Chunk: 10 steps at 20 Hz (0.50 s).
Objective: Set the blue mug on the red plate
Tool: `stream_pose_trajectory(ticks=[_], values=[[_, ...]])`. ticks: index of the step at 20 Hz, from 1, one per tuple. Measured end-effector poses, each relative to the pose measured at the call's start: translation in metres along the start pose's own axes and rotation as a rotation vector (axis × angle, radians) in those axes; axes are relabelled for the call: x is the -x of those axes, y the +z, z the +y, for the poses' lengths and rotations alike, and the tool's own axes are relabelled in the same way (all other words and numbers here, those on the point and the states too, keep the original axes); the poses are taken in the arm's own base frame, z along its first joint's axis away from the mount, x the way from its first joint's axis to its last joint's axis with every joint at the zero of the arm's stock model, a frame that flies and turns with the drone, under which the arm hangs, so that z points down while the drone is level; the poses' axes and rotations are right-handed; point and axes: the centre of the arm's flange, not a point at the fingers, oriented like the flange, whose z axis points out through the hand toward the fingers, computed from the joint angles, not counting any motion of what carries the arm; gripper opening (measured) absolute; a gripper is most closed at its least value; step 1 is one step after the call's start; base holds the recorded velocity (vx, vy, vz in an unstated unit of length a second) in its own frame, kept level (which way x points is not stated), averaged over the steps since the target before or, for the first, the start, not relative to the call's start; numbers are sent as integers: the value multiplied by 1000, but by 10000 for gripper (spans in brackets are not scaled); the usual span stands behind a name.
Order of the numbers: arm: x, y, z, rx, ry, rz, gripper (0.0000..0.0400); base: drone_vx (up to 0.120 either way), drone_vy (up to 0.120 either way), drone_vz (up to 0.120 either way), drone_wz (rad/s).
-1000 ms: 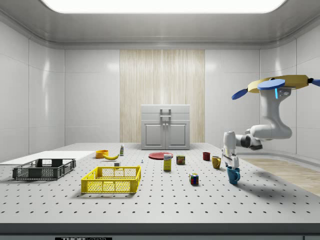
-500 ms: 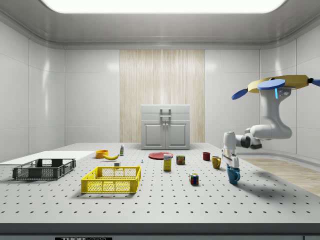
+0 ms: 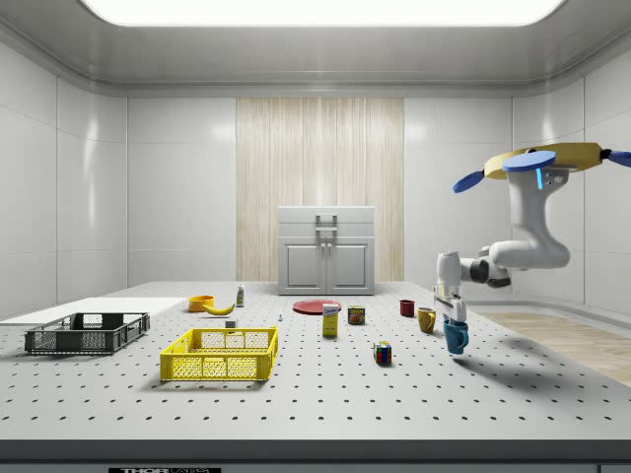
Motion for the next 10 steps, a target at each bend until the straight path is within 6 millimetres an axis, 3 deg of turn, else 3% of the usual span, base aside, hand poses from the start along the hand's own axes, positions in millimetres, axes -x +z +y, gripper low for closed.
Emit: stream_pose_trajectory(ticks=[10], values=[[0,-8,0,0,0,0,100,120,-120,120,0]])
